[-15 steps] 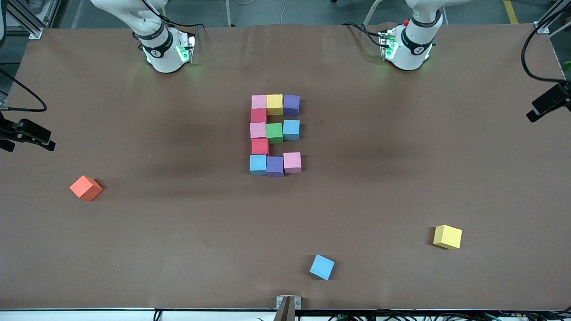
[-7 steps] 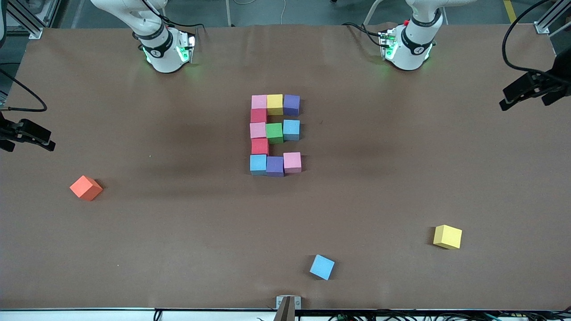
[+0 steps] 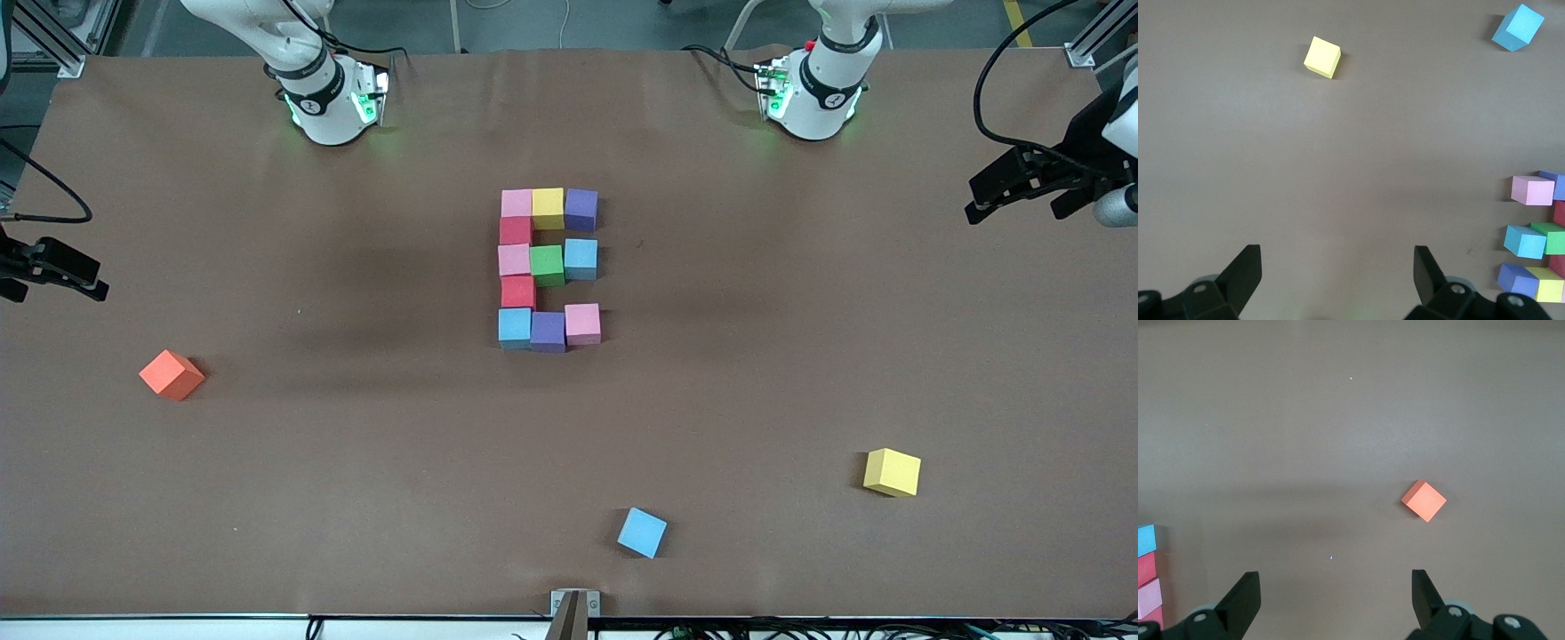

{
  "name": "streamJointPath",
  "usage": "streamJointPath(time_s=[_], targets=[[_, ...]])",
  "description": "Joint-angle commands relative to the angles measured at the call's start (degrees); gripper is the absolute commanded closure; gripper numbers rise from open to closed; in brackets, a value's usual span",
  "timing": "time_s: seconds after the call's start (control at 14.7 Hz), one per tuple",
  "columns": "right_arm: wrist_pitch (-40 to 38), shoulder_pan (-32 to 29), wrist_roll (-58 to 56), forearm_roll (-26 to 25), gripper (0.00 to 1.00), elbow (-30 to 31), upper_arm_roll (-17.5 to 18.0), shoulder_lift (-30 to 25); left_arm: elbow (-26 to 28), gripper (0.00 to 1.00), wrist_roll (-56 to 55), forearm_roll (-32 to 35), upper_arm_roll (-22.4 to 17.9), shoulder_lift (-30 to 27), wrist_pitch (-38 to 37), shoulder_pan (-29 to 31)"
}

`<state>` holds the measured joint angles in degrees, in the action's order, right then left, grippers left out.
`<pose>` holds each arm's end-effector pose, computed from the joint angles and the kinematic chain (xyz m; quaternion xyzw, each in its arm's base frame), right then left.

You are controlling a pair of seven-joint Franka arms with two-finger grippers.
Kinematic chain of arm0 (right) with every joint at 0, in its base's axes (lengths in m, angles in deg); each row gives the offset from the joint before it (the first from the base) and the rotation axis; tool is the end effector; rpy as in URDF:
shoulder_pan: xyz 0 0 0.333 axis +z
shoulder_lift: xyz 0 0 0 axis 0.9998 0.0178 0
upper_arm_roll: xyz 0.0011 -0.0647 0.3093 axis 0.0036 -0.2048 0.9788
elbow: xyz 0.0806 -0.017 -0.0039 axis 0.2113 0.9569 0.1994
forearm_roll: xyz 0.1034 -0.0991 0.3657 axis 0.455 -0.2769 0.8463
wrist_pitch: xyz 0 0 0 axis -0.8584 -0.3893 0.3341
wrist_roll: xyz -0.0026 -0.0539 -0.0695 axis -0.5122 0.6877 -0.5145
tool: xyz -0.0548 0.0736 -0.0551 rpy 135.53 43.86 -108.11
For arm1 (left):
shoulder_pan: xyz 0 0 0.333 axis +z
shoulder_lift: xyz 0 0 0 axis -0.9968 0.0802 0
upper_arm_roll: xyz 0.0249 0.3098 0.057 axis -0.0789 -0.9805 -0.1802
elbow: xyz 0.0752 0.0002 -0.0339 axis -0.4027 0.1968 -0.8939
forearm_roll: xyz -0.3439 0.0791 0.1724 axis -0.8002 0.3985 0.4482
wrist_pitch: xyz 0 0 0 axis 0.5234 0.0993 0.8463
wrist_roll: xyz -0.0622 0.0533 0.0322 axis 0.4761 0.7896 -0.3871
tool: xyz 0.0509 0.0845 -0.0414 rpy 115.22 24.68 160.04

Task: Arrange 11 blocks into digit 3

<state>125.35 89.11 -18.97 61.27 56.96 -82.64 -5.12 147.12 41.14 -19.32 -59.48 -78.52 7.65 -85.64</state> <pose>0.5958 -0.0552 0.6102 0.9996 0.0012 0.0292 0.0051 0.5455 -0.0591 0.6758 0.9996 0.0261 0.0117 0.0087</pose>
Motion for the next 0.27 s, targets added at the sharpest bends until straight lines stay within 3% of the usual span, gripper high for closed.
streamJointPath(time_s=[0.0, 0.2], targets=[[-0.3, -0.2, 0.8, -0.7, 0.0, 0.3, 0.2, -0.5, -0.7, 0.0, 0.0, -0.5, 0.1, 0.0, -0.3, 0.6], [-0.2, -0.2, 0.8, -0.7, 0.0, 0.3, 0.2, -0.5, -0.7, 0.0, -0.1, -0.3, 0.1, -0.1, -0.2, 0.5]])
